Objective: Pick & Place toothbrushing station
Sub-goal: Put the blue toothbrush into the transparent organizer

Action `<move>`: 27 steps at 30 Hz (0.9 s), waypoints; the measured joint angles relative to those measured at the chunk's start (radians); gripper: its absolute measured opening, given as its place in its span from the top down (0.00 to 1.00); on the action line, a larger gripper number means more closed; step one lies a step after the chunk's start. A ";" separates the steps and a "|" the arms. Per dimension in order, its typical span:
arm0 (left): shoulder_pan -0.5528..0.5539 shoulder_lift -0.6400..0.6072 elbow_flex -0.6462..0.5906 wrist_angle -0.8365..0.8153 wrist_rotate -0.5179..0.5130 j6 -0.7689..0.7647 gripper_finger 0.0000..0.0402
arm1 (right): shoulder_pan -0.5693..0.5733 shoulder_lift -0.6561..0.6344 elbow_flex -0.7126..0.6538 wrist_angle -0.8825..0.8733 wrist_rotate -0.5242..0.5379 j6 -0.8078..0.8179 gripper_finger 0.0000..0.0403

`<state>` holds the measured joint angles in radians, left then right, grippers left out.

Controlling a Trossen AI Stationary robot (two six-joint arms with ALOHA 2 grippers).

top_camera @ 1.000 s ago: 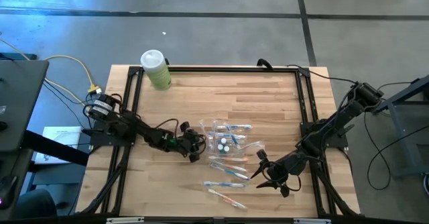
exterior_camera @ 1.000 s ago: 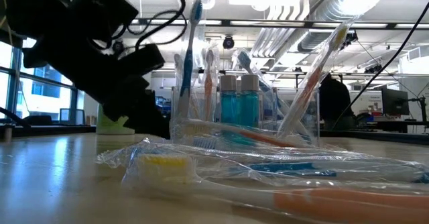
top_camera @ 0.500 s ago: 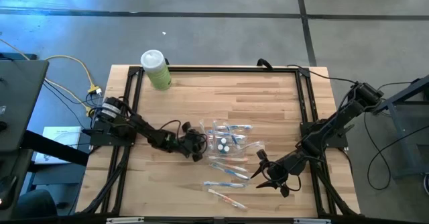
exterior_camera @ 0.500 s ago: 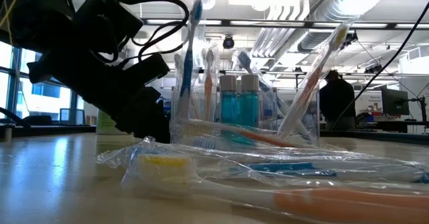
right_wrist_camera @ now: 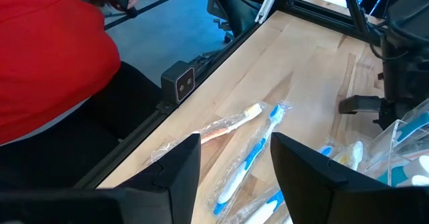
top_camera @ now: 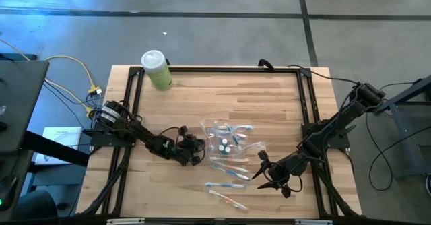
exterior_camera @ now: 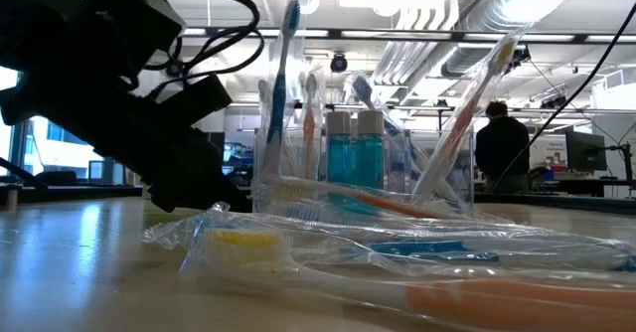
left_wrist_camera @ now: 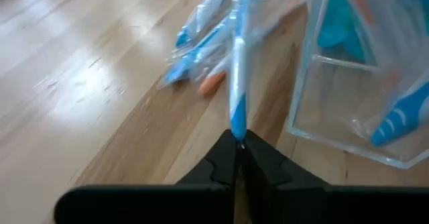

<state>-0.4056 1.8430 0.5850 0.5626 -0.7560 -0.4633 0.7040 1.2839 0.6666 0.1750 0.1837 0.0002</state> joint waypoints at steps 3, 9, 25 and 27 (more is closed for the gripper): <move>-0.027 -0.001 -0.001 -0.010 -0.074 -0.045 0.99 | 0.000 0.000 0.000 0.000 0.000 0.000 0.57; -0.099 -0.060 -0.001 -0.043 -0.190 -0.085 0.99 | 0.000 0.000 0.000 -0.001 0.000 0.000 0.57; -0.313 -0.354 0.000 -0.099 -0.584 0.046 0.99 | 0.000 0.000 0.000 -0.001 0.000 0.000 0.57; -0.340 -0.374 0.000 -0.085 -0.653 0.086 0.99 | 0.000 0.000 0.000 -0.001 0.000 0.000 0.57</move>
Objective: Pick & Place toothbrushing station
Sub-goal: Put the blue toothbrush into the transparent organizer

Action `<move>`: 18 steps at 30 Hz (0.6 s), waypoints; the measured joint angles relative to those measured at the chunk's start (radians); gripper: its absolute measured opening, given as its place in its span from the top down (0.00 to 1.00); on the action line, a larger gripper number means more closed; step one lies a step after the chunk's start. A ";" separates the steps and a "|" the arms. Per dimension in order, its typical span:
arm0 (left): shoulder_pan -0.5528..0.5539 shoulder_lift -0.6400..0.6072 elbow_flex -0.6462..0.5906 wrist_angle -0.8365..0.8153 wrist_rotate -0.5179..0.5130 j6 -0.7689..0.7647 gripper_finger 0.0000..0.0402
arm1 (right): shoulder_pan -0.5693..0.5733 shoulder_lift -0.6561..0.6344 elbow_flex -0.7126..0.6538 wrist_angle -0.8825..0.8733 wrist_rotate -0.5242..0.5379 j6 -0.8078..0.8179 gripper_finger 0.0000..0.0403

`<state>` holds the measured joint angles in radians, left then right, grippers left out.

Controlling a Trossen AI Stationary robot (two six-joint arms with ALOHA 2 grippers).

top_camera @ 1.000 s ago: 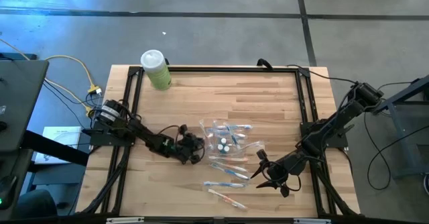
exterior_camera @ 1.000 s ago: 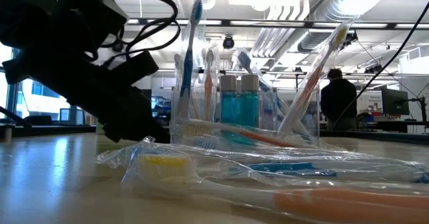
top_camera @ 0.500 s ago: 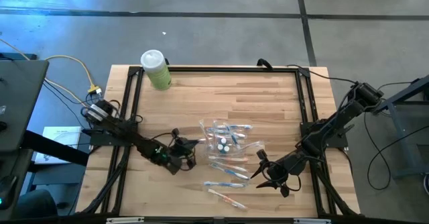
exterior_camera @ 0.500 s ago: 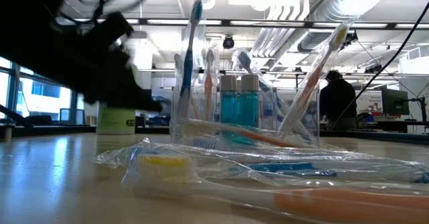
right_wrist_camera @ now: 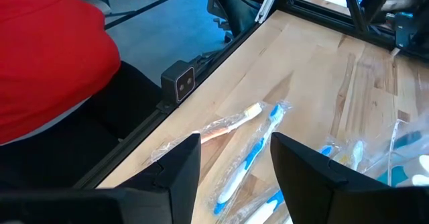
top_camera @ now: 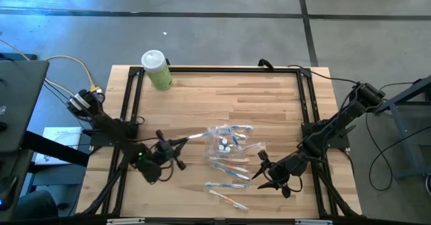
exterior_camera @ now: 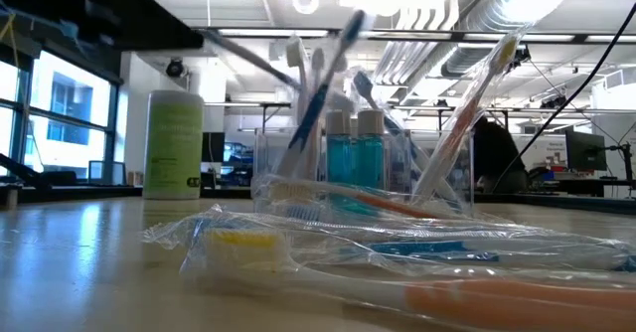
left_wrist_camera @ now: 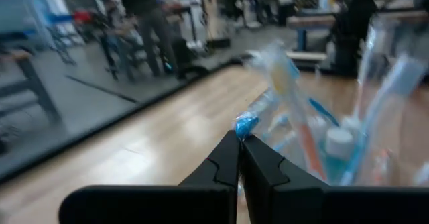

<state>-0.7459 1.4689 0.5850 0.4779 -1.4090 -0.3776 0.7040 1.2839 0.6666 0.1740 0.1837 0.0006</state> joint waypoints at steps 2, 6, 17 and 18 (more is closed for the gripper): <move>-0.029 -0.015 0.000 0.036 -0.072 0.056 0.99 | 0.000 0.000 0.000 0.000 0.000 0.000 0.57; -0.078 -0.020 0.000 0.250 -0.164 0.306 0.99 | 0.000 0.000 0.000 0.000 0.002 0.000 0.57; -0.078 -0.017 0.117 0.660 -0.164 0.980 0.99 | 0.000 0.000 0.000 0.016 0.175 0.000 0.57; -0.069 -0.017 0.144 0.659 -0.164 1.028 0.99 | 0.000 0.000 0.000 0.024 0.184 -0.001 0.57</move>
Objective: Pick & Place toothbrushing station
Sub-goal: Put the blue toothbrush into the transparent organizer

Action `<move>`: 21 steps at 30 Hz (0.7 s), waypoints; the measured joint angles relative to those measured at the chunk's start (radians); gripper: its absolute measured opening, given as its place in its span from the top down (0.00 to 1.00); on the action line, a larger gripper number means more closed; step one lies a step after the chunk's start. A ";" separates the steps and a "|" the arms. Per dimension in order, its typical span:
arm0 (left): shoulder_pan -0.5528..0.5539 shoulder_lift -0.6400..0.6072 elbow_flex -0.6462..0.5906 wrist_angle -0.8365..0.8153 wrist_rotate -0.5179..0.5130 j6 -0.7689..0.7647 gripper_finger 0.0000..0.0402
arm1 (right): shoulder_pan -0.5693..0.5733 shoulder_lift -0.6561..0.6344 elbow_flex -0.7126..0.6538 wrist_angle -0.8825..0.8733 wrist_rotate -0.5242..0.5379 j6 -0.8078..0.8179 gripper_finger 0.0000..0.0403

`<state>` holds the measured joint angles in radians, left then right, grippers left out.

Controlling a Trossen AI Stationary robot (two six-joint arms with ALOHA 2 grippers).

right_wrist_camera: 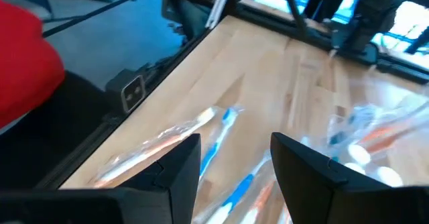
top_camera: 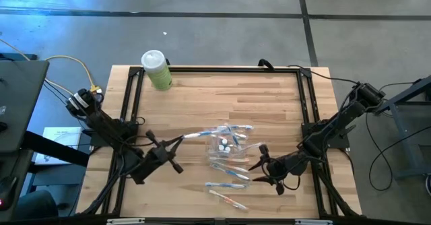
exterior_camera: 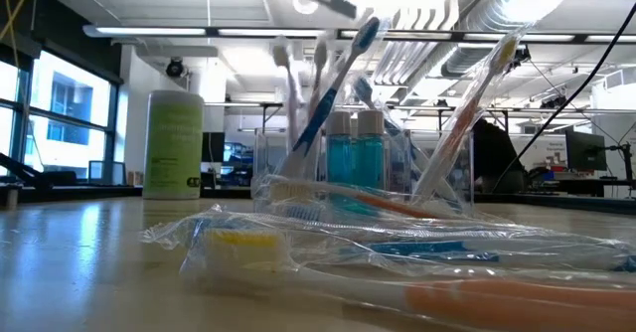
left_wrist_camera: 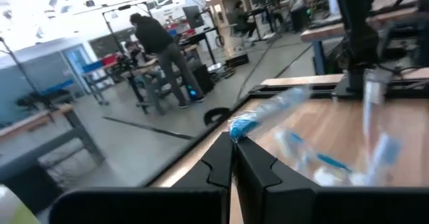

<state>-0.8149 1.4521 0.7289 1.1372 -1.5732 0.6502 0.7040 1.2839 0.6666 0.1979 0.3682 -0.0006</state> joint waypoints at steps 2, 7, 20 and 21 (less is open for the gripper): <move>0.019 0.000 0.053 -0.009 0.007 0.058 0.99 | 0.000 0.000 0.000 0.008 0.004 -0.001 0.57; 0.042 0.000 0.127 -0.019 0.189 0.070 0.99 | 0.000 0.000 0.000 0.024 0.011 -0.003 0.57; 0.114 0.100 0.138 0.013 0.619 -0.264 0.99 | 0.000 0.000 0.000 0.375 0.260 -0.234 0.57; 0.127 0.114 0.138 0.029 0.642 -0.288 0.99 | 0.000 0.000 0.000 0.416 0.254 -0.261 0.57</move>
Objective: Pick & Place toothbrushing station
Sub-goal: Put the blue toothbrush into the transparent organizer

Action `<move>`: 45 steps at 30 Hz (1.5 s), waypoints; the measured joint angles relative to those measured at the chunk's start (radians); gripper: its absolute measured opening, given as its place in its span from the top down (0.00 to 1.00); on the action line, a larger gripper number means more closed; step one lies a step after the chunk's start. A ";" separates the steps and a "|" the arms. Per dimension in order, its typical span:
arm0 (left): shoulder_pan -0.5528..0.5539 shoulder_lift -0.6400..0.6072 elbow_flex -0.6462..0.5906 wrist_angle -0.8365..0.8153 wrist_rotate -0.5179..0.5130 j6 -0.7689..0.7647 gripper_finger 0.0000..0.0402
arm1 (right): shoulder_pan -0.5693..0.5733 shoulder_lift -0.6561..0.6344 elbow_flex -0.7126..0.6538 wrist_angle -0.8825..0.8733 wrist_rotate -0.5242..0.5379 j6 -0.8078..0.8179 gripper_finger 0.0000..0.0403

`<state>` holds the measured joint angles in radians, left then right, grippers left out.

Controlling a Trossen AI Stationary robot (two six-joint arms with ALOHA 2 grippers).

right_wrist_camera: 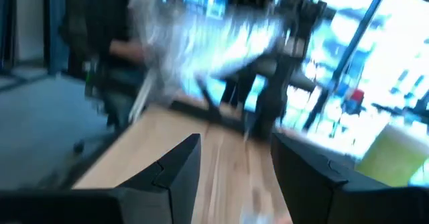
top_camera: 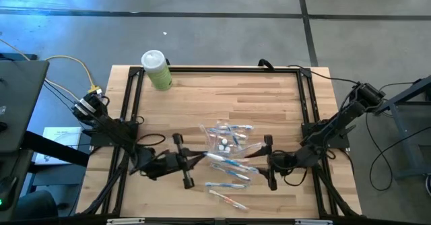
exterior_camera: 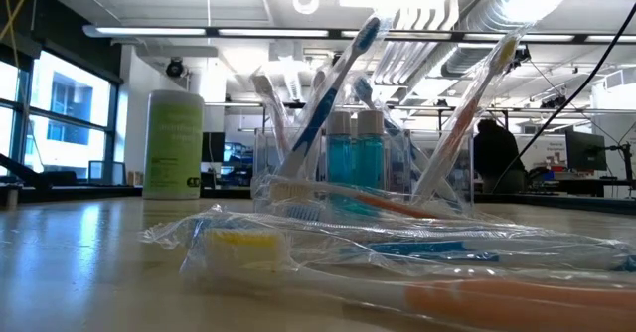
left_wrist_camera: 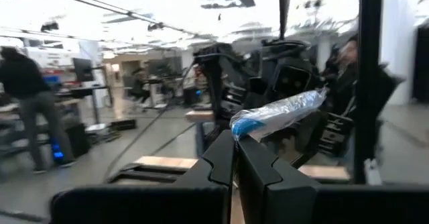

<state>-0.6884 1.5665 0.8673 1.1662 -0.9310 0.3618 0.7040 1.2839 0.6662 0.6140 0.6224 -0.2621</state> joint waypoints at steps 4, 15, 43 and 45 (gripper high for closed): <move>0.039 0.042 0.000 0.077 0.080 -0.061 0.99 | 0.000 0.000 0.000 0.088 -0.071 -0.105 0.57; 0.096 0.050 0.000 0.065 0.174 -0.153 0.99 | 0.000 0.000 0.000 0.214 -0.131 -0.196 0.57; 0.107 0.048 -0.001 -0.030 0.179 -0.184 0.99 | -0.072 0.003 -0.002 0.220 -0.271 -0.289 0.99; 0.106 0.048 -0.001 -0.033 0.174 -0.185 0.99 | -0.073 0.001 -0.001 0.228 -0.277 -0.288 0.99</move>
<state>-0.5823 1.6150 0.8661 1.1328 -0.7567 0.1768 0.6312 1.2846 0.6651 0.8422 0.3449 -0.5502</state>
